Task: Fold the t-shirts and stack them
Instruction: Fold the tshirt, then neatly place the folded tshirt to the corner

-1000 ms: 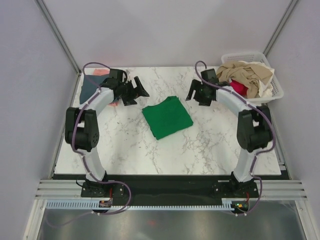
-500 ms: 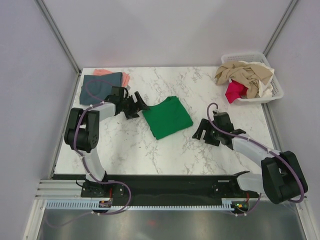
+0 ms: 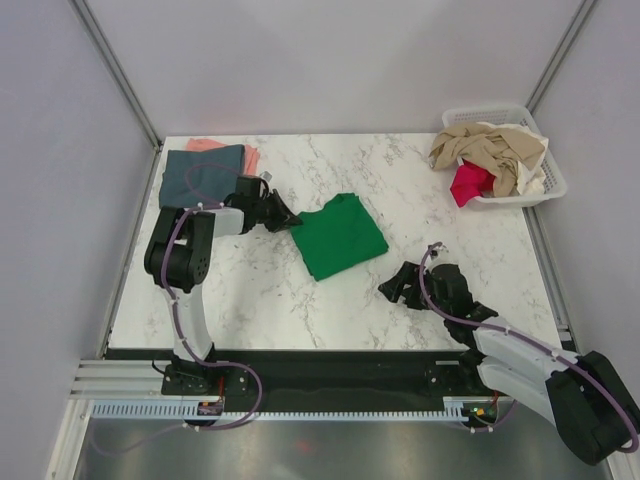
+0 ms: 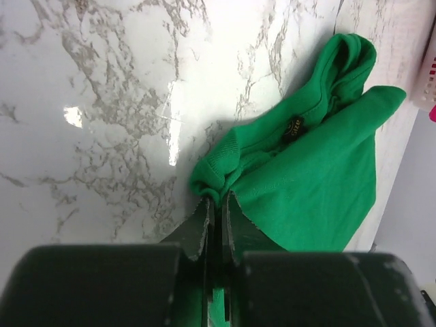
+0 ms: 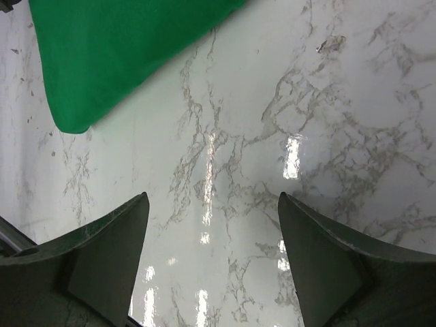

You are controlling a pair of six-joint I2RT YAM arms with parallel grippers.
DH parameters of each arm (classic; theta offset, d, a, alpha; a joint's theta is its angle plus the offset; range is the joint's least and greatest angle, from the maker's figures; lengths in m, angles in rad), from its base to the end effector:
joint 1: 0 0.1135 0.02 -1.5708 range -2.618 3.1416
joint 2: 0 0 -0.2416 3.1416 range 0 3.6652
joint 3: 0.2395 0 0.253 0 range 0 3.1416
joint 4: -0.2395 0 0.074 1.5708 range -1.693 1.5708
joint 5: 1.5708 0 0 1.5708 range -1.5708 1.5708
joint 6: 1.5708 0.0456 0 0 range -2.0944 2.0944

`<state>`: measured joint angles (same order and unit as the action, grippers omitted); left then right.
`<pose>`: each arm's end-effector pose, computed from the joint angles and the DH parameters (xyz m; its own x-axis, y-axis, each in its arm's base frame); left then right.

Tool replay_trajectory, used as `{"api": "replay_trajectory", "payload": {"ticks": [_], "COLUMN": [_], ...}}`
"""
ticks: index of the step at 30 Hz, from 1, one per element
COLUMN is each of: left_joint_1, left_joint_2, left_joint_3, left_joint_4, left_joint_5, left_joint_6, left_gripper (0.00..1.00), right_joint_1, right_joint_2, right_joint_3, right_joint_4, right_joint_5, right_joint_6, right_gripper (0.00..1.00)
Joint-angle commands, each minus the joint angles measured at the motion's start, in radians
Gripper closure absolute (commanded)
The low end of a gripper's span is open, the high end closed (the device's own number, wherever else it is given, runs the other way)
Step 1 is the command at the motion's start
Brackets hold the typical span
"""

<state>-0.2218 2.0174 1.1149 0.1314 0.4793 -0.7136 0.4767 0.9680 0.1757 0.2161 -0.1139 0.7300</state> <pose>0.3913 -0.1098 0.0959 -0.8529 -0.4030 -0.3318 -0.0535 0.6997 -0.7124 0.1739 0.0956 0.1147 -0.7212 0.3732 -0.5836 -0.0800 0.7919 0.6053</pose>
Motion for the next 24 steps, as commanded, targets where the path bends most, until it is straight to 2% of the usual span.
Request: {"api": "replay_trajectory", "payload": {"ticks": [1,4,8,11,17,24], "left_joint_1": [-0.008,-0.002,0.024,0.061,0.139,0.19], "left_joint_2": [-0.063,-0.127,-0.178,-0.23,-0.295,-0.322], "left_joint_3": [0.019,0.109,0.296,0.381,0.488,0.588], "left_joint_4": [-0.068,-0.201,-0.513,-0.616,-0.699,-0.74], "left_joint_5": [-0.025,-0.048,-0.048,-0.087,-0.11,-0.198], "left_joint_6": [0.067,0.199,0.362,0.442,0.563,0.68], "left_gripper": [0.98,0.98,0.98,0.98,0.98,0.98], "right_joint_1": [0.008,0.007,0.008,0.008,0.01,0.019], "right_joint_2": [-0.058,-0.075,-0.054,-0.057,-0.078,-0.088], "right_joint_3": [-0.053,-0.059,-0.053,-0.053,-0.062,-0.07], "right_joint_4": [-0.023,-0.023,-0.02,-0.017,-0.006,0.014], "right_joint_5": [0.054,0.056,0.054,0.048,0.031,0.0], "right_joint_6": [0.019,0.02,0.016,0.014,0.0,-0.014], "right_gripper": [0.15,0.15,0.16,0.16,0.16,0.16]}}
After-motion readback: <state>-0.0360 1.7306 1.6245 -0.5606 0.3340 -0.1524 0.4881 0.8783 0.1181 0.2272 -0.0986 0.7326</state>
